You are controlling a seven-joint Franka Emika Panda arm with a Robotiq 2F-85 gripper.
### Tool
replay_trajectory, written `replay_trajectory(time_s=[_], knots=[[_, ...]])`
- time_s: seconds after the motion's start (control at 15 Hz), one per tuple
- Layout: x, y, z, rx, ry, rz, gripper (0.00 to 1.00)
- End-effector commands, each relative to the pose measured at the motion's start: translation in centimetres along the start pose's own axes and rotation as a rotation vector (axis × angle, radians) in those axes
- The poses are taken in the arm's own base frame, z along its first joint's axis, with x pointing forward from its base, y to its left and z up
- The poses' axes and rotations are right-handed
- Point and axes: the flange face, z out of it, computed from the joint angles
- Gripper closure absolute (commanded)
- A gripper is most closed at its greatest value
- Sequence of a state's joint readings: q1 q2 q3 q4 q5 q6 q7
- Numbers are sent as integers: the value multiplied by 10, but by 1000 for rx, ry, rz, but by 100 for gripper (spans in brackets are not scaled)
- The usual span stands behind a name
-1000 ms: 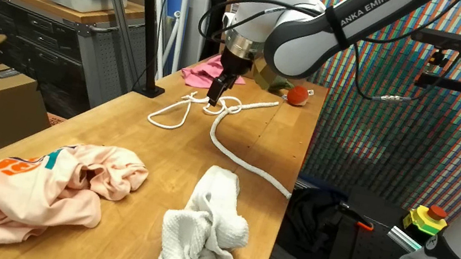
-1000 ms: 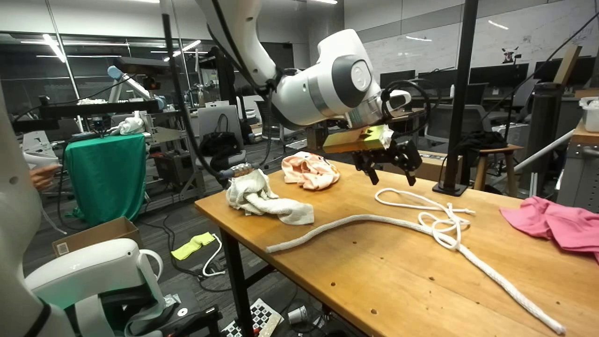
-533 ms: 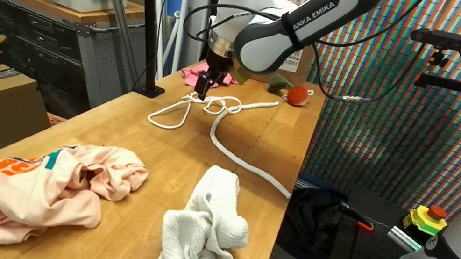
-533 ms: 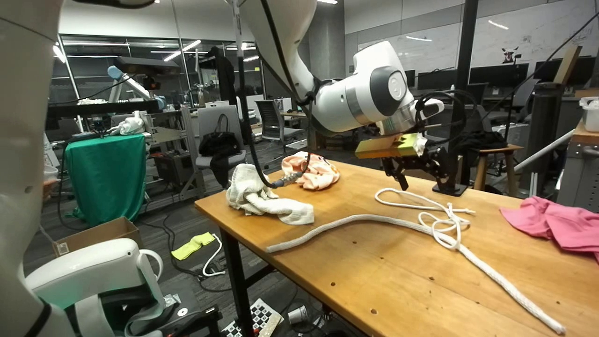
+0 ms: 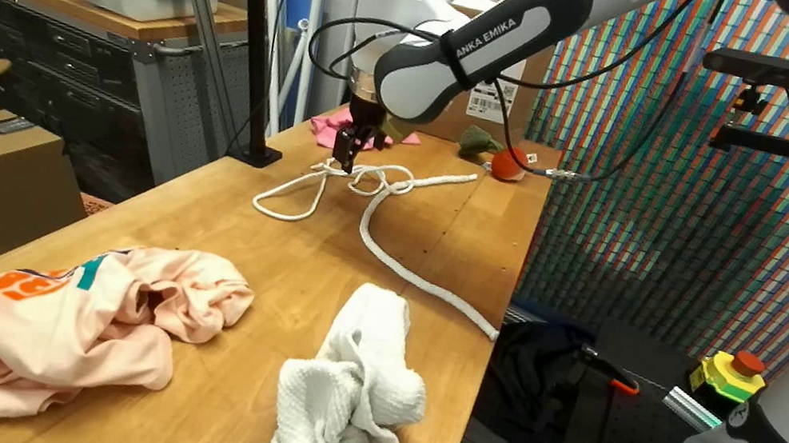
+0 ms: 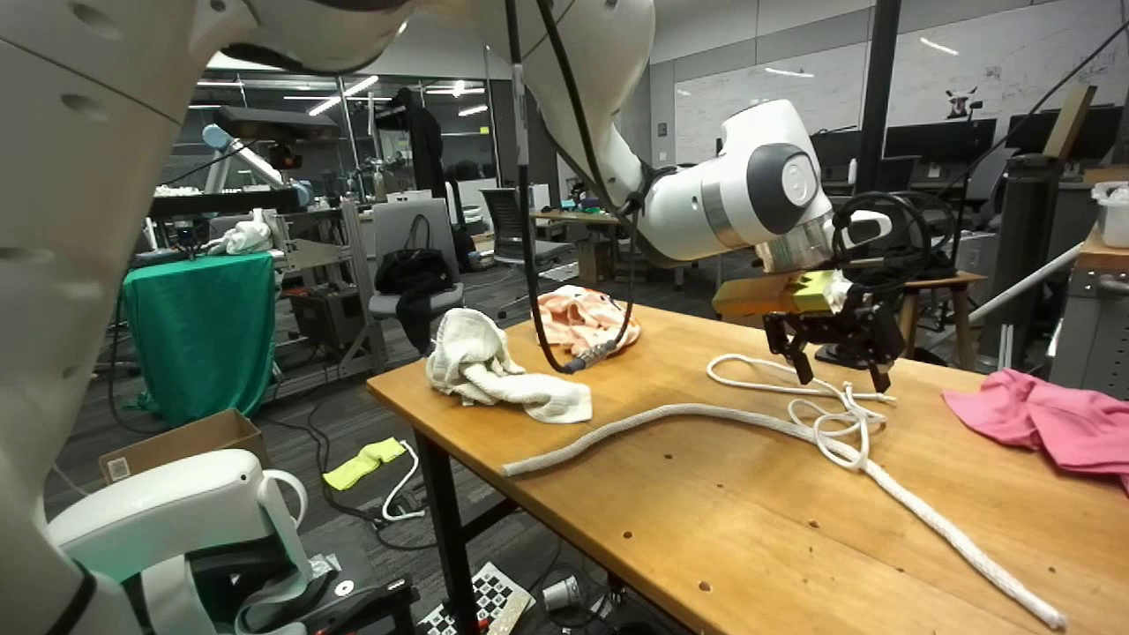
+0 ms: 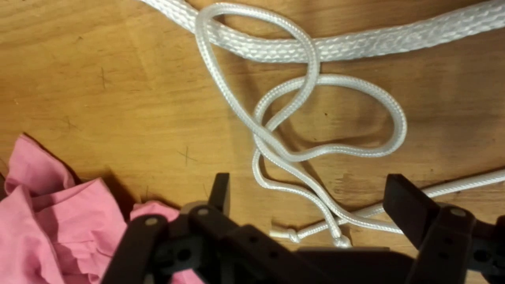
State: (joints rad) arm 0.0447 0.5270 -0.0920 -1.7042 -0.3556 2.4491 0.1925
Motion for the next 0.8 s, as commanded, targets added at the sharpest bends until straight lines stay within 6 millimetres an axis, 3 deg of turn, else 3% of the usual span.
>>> replay_trajectory(time_s=[0.0,0.73], knots=[[16,12,13,-12,-42,49,0],[19,32,43,-31,-163,77,0]])
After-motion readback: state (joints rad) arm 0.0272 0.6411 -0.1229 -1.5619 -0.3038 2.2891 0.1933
